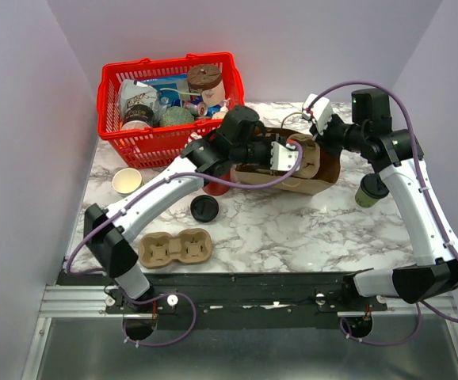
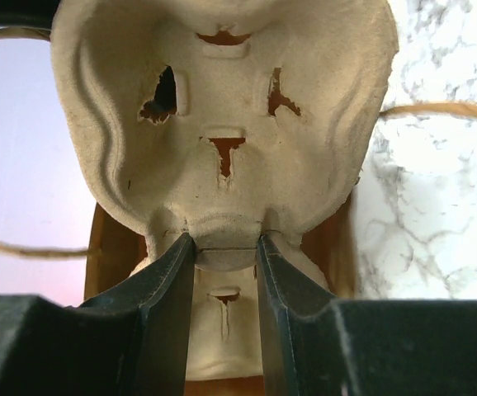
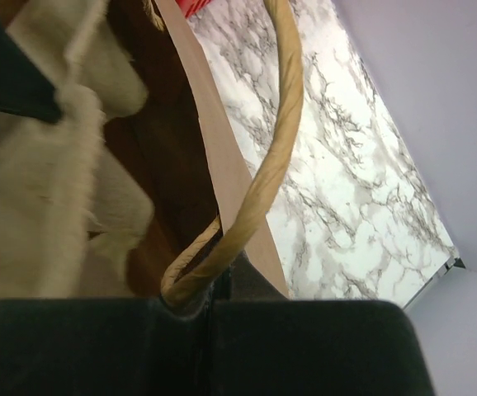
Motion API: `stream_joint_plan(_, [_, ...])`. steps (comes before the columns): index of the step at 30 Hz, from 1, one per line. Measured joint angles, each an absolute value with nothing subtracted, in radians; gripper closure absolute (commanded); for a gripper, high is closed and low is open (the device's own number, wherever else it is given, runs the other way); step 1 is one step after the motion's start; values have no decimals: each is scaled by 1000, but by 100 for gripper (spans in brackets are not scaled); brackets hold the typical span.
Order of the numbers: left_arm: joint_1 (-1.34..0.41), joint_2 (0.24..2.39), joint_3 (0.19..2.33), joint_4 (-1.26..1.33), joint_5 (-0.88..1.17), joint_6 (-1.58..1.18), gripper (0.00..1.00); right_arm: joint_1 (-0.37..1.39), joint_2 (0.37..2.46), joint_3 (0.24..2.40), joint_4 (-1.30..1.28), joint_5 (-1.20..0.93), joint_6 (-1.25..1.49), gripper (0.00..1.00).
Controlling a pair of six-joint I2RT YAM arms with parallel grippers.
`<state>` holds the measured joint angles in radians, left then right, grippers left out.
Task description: Pack the takeout coffee
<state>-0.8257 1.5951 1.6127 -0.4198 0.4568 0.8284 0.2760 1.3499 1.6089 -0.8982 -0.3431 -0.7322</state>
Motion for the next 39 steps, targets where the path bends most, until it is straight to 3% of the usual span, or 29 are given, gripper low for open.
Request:
stream_joint_plan(9, [-826,1813,1885,-648,453,889,100,276,1350,1609,-901,-351,-708,100])
stream_joint_plan(23, [-840,1716,1662,-639,350,939,100,276,1365,1653,-923,-361,-673,100])
stream_joint_plan(39, [-928,1830,1728,-632,67,989,100,338,1374,1684,-966,-364,-652,99])
